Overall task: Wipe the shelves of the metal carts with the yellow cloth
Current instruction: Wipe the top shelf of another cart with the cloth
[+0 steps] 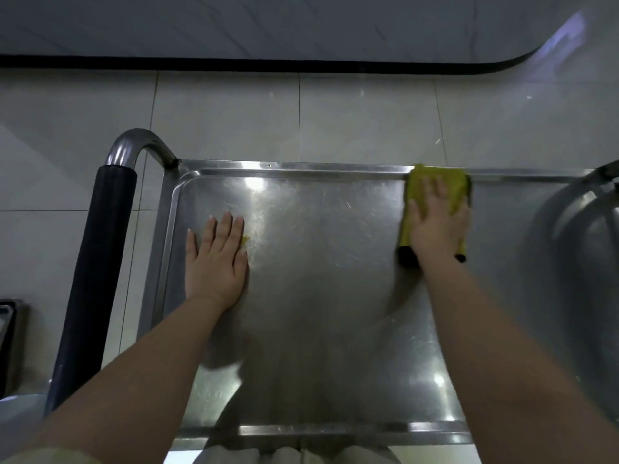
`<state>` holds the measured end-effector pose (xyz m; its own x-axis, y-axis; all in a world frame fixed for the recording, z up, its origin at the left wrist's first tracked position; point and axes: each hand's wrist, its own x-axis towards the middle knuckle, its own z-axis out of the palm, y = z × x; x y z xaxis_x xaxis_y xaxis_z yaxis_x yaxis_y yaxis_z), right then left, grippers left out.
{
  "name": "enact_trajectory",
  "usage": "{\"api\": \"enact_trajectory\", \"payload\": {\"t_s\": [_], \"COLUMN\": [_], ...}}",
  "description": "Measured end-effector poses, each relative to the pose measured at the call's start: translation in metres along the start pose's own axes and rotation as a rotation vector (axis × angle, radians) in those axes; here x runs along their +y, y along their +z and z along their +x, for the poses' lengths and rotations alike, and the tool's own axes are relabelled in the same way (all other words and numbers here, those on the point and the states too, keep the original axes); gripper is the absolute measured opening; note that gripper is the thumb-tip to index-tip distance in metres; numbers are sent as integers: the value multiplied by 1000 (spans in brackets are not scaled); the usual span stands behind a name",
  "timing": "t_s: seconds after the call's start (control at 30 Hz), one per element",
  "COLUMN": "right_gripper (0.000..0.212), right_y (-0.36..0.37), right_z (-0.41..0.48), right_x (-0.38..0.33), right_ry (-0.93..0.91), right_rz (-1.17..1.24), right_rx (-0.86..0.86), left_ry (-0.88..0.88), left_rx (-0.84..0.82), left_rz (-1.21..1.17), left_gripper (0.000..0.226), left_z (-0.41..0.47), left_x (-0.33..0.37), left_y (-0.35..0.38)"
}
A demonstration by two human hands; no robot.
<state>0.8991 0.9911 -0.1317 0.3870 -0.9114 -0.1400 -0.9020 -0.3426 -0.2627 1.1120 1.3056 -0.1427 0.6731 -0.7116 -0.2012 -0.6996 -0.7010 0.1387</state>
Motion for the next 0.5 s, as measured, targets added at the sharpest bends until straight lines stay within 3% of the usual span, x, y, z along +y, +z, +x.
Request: {"api": "enact_trajectory", "payload": {"t_s": [0.07,0.17,0.3,0.5], "right_gripper": [54,53,55,57], "right_y": [-5,5,40,82], "right_z": [6,3,-16,-43], "right_x": [12,-23,-117,-243], "right_ry": [214,262,-118,-531], "right_rz": [75,126,73,45], "right_rx": [30,77,-34,-241], "left_ry": [-4,-12,-17,-29], "left_rx": [0,-4,-15,7], "left_rz": [-2,19,29,2], "left_gripper": [61,61,61,62], "left_z": [0,0,1,1], "left_x": [0,1,-1,-3], "left_y": [0,-1,-2,0]}}
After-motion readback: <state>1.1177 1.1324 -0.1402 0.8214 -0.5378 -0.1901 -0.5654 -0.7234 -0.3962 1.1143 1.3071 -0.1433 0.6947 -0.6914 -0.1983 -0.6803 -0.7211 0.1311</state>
